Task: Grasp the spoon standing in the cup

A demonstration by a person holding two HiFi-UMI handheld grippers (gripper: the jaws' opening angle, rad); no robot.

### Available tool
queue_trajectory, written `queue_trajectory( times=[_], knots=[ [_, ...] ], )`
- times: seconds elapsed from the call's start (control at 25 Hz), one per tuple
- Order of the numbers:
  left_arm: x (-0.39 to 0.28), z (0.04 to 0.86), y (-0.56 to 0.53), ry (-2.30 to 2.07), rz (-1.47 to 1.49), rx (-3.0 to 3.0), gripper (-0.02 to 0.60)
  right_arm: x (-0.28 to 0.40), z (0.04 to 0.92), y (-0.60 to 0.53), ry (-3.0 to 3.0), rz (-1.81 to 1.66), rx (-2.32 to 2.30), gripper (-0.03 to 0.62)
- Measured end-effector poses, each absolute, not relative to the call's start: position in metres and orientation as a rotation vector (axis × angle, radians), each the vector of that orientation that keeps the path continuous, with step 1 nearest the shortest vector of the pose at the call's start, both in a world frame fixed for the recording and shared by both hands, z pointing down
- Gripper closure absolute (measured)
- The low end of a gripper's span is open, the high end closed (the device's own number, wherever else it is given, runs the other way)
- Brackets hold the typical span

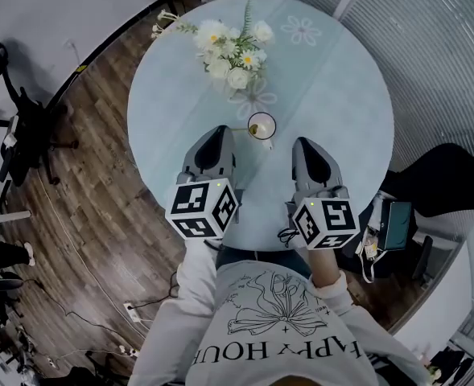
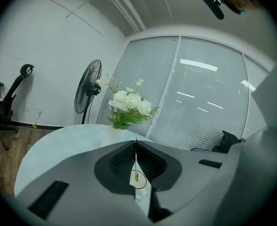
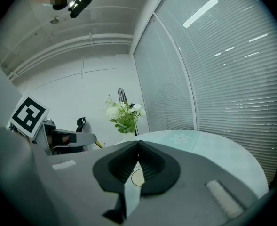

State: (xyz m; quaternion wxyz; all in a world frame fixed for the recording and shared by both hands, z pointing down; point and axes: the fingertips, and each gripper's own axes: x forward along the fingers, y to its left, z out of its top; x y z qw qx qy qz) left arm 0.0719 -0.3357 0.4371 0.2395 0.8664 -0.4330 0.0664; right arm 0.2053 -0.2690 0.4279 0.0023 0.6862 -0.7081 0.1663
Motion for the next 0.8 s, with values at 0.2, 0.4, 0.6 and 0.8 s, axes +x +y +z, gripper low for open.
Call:
queue_trajectory(
  times=[0.2, 0.4, 0.6, 0.8],
  knots=[
    [0.058, 0.42, -0.331, -1.241, 0.137, 2.369, 0.569, 0.193, 0.416, -0.274, -2.27, 0.477, 2.115, 0.583],
    [0.044, 0.408, -0.321, -1.279, 0.117, 2.365, 0.569, 0.18, 0.4, -0.274, -2.315, 0.433, 2.086, 0.583],
    [0.024, 0.399, -0.316, -1.345, 0.095, 2.353, 0.569, 0.163, 0.391, -0.28, -2.38, 0.397, 2.037, 0.583],
    [0.002, 0.389, -0.311, -1.421, 0.067, 2.328, 0.569, 0.142, 0.38, -0.286, -2.453, 0.373, 1.969, 0.583]
  ],
)
